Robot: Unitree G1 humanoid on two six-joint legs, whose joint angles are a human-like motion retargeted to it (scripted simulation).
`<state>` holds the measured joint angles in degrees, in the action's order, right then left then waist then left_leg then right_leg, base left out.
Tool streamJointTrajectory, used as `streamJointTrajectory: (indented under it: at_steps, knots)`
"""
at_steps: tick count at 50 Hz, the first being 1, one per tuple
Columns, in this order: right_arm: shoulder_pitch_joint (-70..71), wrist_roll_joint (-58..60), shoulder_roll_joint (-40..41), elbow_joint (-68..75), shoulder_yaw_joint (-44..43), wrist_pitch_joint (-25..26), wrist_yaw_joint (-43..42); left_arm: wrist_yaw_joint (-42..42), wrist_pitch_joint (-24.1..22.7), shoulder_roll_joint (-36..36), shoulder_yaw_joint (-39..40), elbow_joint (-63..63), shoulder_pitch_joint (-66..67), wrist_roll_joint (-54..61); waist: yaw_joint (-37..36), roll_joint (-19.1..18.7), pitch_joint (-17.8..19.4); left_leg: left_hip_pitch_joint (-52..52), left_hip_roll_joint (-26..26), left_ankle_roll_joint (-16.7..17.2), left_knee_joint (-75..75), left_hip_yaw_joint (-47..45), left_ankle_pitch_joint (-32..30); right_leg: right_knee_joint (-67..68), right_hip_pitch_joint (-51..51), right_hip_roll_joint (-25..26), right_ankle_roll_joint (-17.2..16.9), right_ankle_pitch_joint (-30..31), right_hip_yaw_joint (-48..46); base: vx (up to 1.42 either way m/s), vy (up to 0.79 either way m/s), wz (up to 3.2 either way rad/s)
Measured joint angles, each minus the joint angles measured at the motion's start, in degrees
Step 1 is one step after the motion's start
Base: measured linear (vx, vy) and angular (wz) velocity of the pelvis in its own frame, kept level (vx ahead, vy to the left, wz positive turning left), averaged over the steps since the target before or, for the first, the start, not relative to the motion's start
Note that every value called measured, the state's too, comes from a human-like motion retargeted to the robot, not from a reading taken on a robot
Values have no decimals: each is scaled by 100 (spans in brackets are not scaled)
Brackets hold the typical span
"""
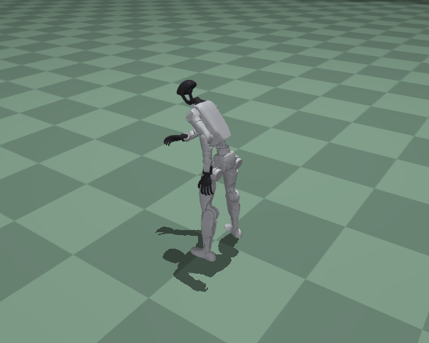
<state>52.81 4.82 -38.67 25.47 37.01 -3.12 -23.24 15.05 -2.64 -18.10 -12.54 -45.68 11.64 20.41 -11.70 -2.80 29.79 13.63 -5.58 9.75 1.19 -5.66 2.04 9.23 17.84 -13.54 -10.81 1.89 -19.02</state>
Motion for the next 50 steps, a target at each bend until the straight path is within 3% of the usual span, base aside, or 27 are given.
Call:
streamJointTrajectory:
  at_steps: [4,8,10,13,15,23,30,35,42,45,47,50]
  knots:
    - [567,-419,326,1720,212,503,-784,-162,-126,-47,-389,454,479,37,46,-204,0,1051,14,318,-612,255,-699,-355,1062,56,-168,565,-143,-30,-3,47]
    - [1303,-837,378,3334,342,798,-1212,-190,-165,-299,-825,853,1044,134,49,-457,0,2382,12,383,-619,545,-1086,-78,2348,-18,-166,743,-367,-23,-3,68]
    - [1709,-686,132,3984,380,782,-1146,-526,-287,-324,-1055,883,1310,-364,59,-627,0,3480,190,525,321,543,-728,768,3284,-381,-415,548,-452,-15,5,99]
    - [2449,-509,-60,4686,1079,1036,-1255,-397,-180,-571,-1154,1010,1584,14,-41,-826,0,4099,62,426,-461,929,-1462,644,4071,-246,-266,782,-646,-17,-7,58]
    - [2912,66,-323,5019,1222,1016,-1124,-812,-249,-568,-1198,955,1768,-399,-90,-890,0,5234,278,525,663,778,-1002,1417,5017,-603,-419,641,-593,-13,10,74]
    - [4887,1132,-823,5540,2302,1092,-769,-1039,-278,-741,-1319,693,1951,-258,-328,-829,0,7540,403,525,1391,774,-1138,1919,7172,-805,-419,894,-641,-7,5,50]
    - [5354,1195,-980,5724,2830,992,-415,-707,-410,-1084,-2034,322,2033,-822,-453,-1110,0,7632,536,525,1018,932,-1529,1839,7212,-930,-419,1042,-916,0,5,26]
    - [5398,1389,-1002,5824,2897,1258,-1014,-333,-491,-1058,-2148,213,1921,-936,-516,-1142,0,7632,501,525,845,872,-1638,1623,7212,-853,-419,1192,-965,-1,1,-11]
    - [4370,652,-462,5394,1898,1212,-2129,-330,-491,-656,-1461,-75,1784,-1063,-249,-517,0,7596,290,525,1317,488,-1303,1464,7182,-609,-419,1301,-636,-5,0,-57]
    - [3384,366,-91,4814,1349,1033,-2292,-467,-416,-502,-1194,-298,1706,-1174,-112,-384,0,7001,247,525,1334,383,-1159,1338,6585,-541,-419,1244,-575,5,-2,-61]
    - [2818,141,198,4318,1304,1090,-2341,-195,-292,-487,-1060,-322,1495,-726,-18,-347,0,6088,140,525,338,733,-1555,754,5775,-330,-419,1309,-683,17,-15,-30]
    - [1787,78,473,3375,1079,965,-2314,-55,-172,-354,-796,-455,1284,-575,136,-330,0,5122,161,474,55,771,-1551,678,4884,-352,-419,1166,-654,8,2,-12]
